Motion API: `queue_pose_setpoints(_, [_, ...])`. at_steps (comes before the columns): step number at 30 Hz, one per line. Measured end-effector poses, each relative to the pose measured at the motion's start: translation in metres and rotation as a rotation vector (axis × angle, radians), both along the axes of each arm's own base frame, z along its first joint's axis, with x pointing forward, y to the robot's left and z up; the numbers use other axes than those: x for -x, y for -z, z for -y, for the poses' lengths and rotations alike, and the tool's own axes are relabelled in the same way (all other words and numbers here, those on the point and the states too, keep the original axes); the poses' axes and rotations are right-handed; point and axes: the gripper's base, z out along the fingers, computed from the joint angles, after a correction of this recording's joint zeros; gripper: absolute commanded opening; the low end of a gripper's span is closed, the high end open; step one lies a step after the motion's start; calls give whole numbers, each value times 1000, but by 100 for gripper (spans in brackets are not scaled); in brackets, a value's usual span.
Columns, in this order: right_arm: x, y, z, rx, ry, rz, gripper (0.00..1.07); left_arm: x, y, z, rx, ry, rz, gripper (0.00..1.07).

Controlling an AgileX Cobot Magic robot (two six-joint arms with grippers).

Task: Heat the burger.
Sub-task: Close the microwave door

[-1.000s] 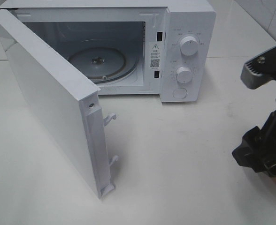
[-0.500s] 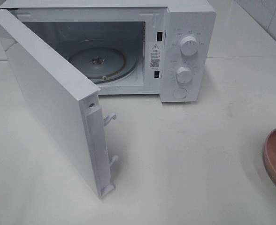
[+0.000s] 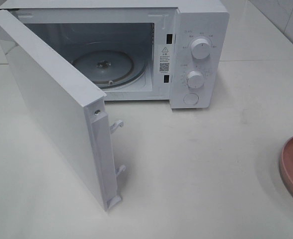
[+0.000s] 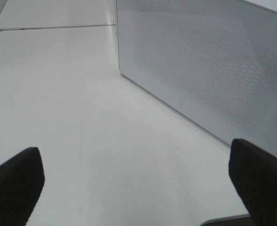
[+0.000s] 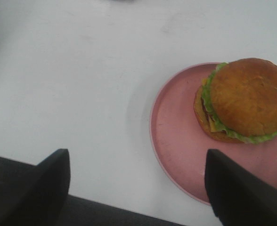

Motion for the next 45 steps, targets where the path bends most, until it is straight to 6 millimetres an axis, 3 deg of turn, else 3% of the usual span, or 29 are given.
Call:
queue_pose_setpoints(3, [11,10,6,-5,43,37,76,0,0,0,0,0,0,101])
queue_pose_setpoints(18, [54,10,15,-68,133,303,76,0,0,0,0,0,0,101])
queue_pose_setpoints(45, [55,10,14,-65,123,305,76,0,0,0,0,0,0,101])
